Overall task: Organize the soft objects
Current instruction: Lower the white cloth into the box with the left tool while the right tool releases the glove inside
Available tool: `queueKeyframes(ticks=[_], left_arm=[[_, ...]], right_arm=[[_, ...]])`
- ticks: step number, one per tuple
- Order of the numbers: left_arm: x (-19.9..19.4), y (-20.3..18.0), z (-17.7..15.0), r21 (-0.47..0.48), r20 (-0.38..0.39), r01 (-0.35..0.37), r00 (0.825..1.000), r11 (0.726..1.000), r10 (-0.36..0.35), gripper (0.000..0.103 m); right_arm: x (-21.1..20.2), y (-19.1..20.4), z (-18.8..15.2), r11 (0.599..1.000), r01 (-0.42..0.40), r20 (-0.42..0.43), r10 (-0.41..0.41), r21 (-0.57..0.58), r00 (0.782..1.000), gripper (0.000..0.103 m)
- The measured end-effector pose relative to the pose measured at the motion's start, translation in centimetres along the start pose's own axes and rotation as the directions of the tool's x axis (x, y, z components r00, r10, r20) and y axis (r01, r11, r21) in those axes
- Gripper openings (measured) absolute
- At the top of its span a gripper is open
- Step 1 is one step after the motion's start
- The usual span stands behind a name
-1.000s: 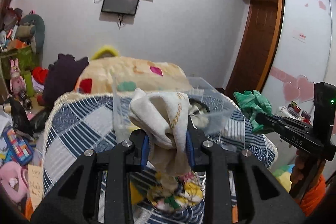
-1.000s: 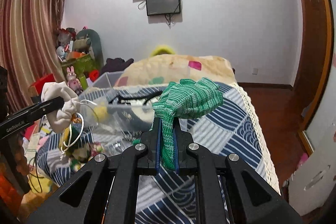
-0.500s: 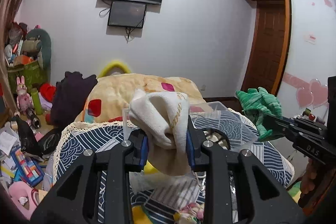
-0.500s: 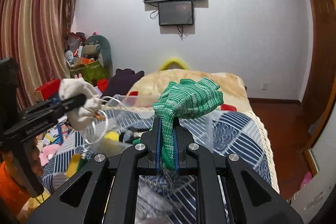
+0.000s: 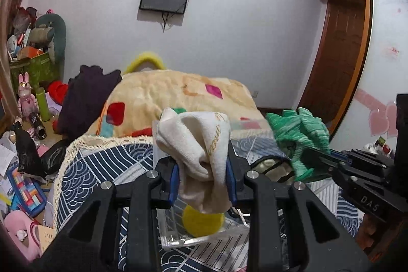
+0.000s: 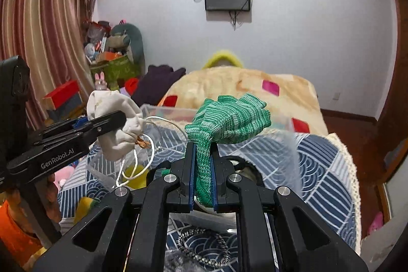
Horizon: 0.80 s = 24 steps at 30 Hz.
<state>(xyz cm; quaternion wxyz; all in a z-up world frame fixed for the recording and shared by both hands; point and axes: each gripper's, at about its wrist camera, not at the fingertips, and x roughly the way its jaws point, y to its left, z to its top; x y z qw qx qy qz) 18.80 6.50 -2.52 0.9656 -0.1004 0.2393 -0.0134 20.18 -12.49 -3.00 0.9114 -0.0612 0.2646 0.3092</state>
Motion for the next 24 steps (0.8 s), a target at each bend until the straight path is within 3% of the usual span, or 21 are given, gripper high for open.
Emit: queueKeyframes(ticks=[5, 13, 16, 18, 20, 24], left_arm=[[2.1, 0.2, -0.5, -0.007, -0.080, 0.037, 0.996, 0.999, -0.037, 0.029], [3.6, -0.2, -1.2, 0.039, -0.126, 0.029, 0.992, 0.999, -0.024, 0.030], [3.6, -0.4, -1.3, 0.047, -0.131, 0.024, 0.991, 0.999, -0.017, 0.034], [3.2, -0.5, -1.4, 0.046, -0.126, 0.019, 0.992, 0.999, -0.013, 0.045], [2.8, -0.5, -1.4, 0.042, -0.116, 0.021, 0.993, 0.999, -0.016, 0.050], [1.7, -1.0, -1.4, 0.070, -0.099, 0.027, 0.995, 0.997, -0.020, 0.052]], right_arm=[[2.2, 0.4, -0.6, 1.000, -0.006, -0.076, 0.004, -0.024, 0.997, 0.009], [3.1, 0.2, -1.5, 0.999, -0.015, -0.147, 0.011, -0.031, 0.989, 0.010], [2.6, 0.1, -1.5, 0.999, -0.008, -0.143, 0.002, -0.036, 0.990, 0.010], [2.4, 0.1, -1.3, 0.999, -0.009, -0.141, 0.003, -0.042, 0.990, 0.013], [2.1, 0.1, -1.5, 0.999, -0.006, -0.140, -0.001, -0.047, 0.990, 0.015], [1.4, 0.1, -1.5, 0.999, -0.002, -0.130, -0.004, -0.049, 0.992, 0.022]])
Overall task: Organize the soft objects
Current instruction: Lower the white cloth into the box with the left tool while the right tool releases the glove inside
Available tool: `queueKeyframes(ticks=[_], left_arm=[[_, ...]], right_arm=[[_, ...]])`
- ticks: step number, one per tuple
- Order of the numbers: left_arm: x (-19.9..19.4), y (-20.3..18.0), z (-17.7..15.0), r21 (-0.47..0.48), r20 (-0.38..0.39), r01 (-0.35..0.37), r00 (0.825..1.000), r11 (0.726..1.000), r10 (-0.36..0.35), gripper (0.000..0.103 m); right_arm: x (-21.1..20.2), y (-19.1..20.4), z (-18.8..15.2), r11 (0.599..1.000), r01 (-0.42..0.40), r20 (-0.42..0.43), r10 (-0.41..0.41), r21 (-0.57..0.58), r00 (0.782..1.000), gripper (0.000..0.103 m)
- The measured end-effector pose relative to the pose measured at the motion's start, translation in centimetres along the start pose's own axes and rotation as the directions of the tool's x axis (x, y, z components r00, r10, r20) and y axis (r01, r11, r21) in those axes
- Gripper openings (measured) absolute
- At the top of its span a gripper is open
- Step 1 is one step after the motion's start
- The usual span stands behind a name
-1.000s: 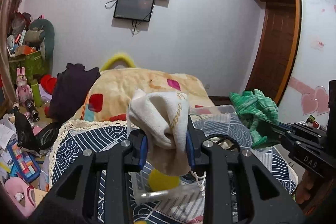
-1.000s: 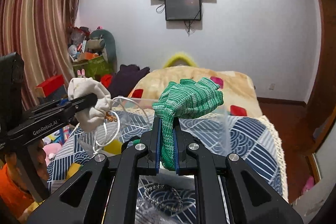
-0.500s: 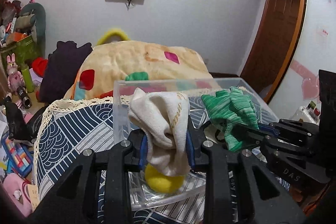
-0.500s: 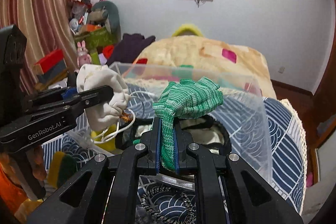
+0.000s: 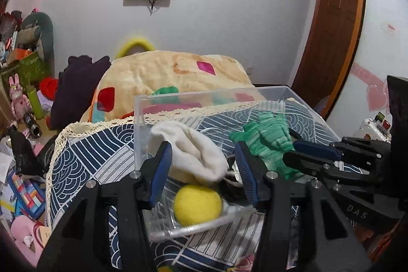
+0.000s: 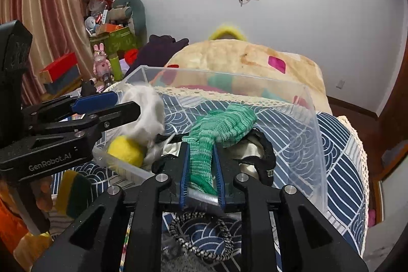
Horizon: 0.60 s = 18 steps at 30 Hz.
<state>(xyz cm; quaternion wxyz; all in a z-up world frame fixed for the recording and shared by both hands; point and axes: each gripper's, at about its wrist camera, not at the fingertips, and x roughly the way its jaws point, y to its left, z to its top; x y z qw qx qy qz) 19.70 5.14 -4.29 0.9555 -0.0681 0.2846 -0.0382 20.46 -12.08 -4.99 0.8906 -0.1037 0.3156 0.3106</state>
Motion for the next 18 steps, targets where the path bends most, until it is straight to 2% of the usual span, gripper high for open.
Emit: queueKeyframes(ticks=[1, 3, 7, 9, 12, 15, 18], left_arm=[[-0.3, -0.1, 0.0, 0.006, 0.005, 0.000, 1.000, 1.000, 0.000, 0.053], [-1.2, -0.5, 0.0, 0.023, 0.021, 0.002, 1.000, 1.000, -0.003, 0.058], [-3.3, -0.8, 0.0, 0.034, 0.067, 0.003, 0.998, 0.999, -0.005, 0.066], [-4.6, -0.9, -0.1, 0.025, 0.102, -0.004, 0.995, 1.000, 0.002, 0.077], [-6.2, -1.3, -0.6, 0.029, 0.161, -0.045, 0.986, 0.999, 0.040, 0.093], [-7.6, -1.7, -1.4, 0.041, 0.197, -0.077, 0.978, 0.996, 0.068, 0.098], [-8.5, -1.6, -2.2, 0.042, 0.194, -0.074, 0.979, 0.996, 0.065, 0.099]], right_arm=[[-0.3, 0.0, 0.0, 1.000, 0.002, 0.005, -0.002, -0.001, 1.000, 0.026], [-1.0, -0.1, 0.0, 1.000, 0.009, 0.028, -0.009, 0.001, 1.000, 0.041], [-2.8, -0.4, 0.2, 1.000, 0.011, 0.081, -0.012, 0.010, 0.997, 0.044], [-3.8, -0.6, 0.4, 1.000, 0.010, 0.107, -0.013, 0.026, 0.994, 0.056], [-5.3, -1.0, 0.3, 0.999, 0.001, 0.151, -0.008, 0.047, 0.989, 0.062], [-6.3, -0.9, -0.1, 0.999, -0.009, 0.166, 0.001, 0.048, 0.986, 0.067], [-6.9, -0.6, -0.8, 0.999, 0.002, 0.179, -0.010, 0.042, 0.984, 0.070]])
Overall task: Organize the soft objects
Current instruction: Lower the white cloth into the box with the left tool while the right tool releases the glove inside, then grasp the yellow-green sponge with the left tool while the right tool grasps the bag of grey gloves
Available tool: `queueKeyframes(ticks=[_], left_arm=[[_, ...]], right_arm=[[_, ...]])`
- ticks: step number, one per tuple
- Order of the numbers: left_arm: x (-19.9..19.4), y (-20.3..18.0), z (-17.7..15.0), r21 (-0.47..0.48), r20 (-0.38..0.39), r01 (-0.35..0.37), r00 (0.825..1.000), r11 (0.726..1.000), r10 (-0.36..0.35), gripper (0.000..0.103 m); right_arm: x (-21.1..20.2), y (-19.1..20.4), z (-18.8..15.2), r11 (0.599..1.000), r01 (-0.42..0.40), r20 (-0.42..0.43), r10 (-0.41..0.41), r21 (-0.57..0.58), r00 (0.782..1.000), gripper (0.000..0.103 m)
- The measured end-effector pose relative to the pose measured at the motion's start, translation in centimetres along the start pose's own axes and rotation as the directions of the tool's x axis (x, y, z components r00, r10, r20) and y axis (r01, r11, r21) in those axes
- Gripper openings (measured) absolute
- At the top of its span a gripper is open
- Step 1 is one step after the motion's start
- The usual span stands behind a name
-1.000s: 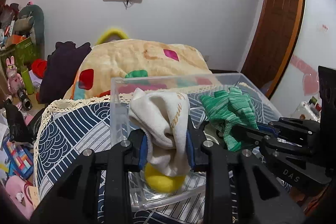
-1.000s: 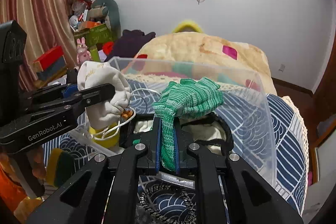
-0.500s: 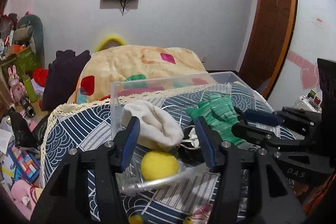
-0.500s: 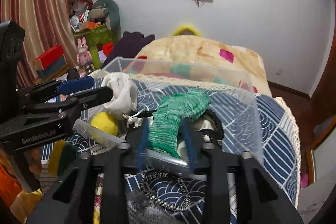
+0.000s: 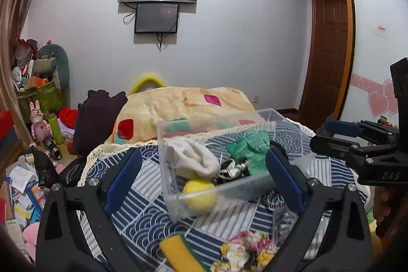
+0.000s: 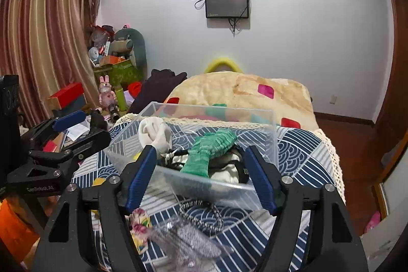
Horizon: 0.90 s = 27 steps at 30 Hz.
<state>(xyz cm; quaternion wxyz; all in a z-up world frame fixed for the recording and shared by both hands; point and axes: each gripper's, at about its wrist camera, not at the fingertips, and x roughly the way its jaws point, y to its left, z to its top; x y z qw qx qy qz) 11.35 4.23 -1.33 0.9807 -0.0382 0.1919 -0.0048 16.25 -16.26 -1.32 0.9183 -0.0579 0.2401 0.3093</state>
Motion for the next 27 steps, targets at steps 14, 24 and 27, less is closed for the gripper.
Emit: queueKeyframes(ticks=[14, 24, 27], left_arm=[[-0.2, 1.4, -6.3, -0.052, -0.180, -0.014, 0.984, 0.999, 0.004, 0.100], [-0.3, 2.9, -9.2, -0.111, -0.204, -0.039, 0.979, 0.993, 0.016, 0.093], [0.2, 3.1, -9.6, -0.107, -0.231, -0.031, 0.973, 0.994, 0.005, 0.075]], right_arm=[[1.1, 1.2, -5.5, 1.000, -0.014, -0.115, 0.013, -0.010, 0.993, 0.070], [3.3, 1.1, -8.9, 0.999, -0.018, -0.230, 0.026, 0.037, 0.973, 0.070], [2.8, 1.4, -9.3, 1.000, -0.004, -0.220, 0.009, 0.024, 0.975, 0.070]])
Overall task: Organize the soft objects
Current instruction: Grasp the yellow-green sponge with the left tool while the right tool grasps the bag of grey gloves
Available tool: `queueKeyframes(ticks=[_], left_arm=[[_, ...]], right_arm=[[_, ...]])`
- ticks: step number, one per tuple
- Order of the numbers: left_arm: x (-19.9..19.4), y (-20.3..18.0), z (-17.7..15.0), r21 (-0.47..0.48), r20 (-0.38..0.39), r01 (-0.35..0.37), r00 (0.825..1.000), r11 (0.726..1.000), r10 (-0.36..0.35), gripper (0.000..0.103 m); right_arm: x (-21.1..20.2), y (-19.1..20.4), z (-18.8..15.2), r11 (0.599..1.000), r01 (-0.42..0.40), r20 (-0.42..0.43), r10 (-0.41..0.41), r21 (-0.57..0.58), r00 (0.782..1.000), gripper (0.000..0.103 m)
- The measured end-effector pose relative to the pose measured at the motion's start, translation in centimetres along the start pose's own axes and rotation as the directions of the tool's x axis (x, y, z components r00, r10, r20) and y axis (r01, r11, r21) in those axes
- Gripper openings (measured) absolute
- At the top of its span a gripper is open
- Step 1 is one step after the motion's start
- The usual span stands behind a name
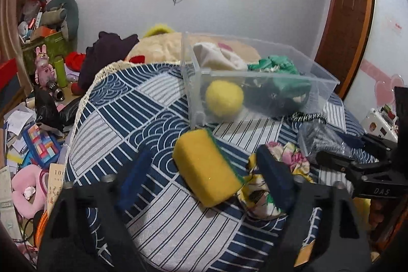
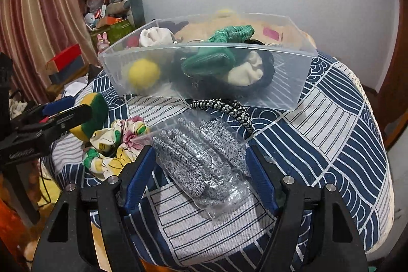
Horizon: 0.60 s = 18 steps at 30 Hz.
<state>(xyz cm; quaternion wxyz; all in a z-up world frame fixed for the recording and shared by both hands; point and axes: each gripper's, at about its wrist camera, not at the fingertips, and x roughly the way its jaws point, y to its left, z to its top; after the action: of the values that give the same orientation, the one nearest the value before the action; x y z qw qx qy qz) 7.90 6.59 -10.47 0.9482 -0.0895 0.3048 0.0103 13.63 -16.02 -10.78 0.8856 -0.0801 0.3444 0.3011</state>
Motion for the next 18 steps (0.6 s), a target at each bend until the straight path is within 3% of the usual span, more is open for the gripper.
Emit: queueKeyframes(ticks=[1, 6, 9, 18], left_arm=[[0.2, 0.1, -0.1, -0.003, -0.010, 0.005, 1.000, 1.000, -0.005, 0.072], [1.0, 0.3, -0.9, -0.014, -0.056, 0.053, 0.997, 0.998, -0.054, 0.051], [1.1, 0.3, -1.2, -0.036, -0.058, 0.065, 0.996, 0.997, -0.067, 0.048], [-0.1, -0.2, -0.7, -0.011, -0.021, 0.059, 0.998, 0.998, -0.060, 0.031]], right_arm=[[-0.1, 0.1, -0.1, 1.000, 0.001, 0.000, -0.001, -0.004, 1.000, 0.069], [-0.6, -0.1, -0.6, 1.000, 0.010, 0.012, -0.010, -0.008, 1.000, 0.039], [-1.2, 0.1, -0.6, 1.000, -0.003, 0.014, 0.004, -0.019, 1.000, 0.028], [-3.0, 1.5, -0.6, 0.998, -0.048, 0.050, 0.050, -0.038, 0.998, 0.024]])
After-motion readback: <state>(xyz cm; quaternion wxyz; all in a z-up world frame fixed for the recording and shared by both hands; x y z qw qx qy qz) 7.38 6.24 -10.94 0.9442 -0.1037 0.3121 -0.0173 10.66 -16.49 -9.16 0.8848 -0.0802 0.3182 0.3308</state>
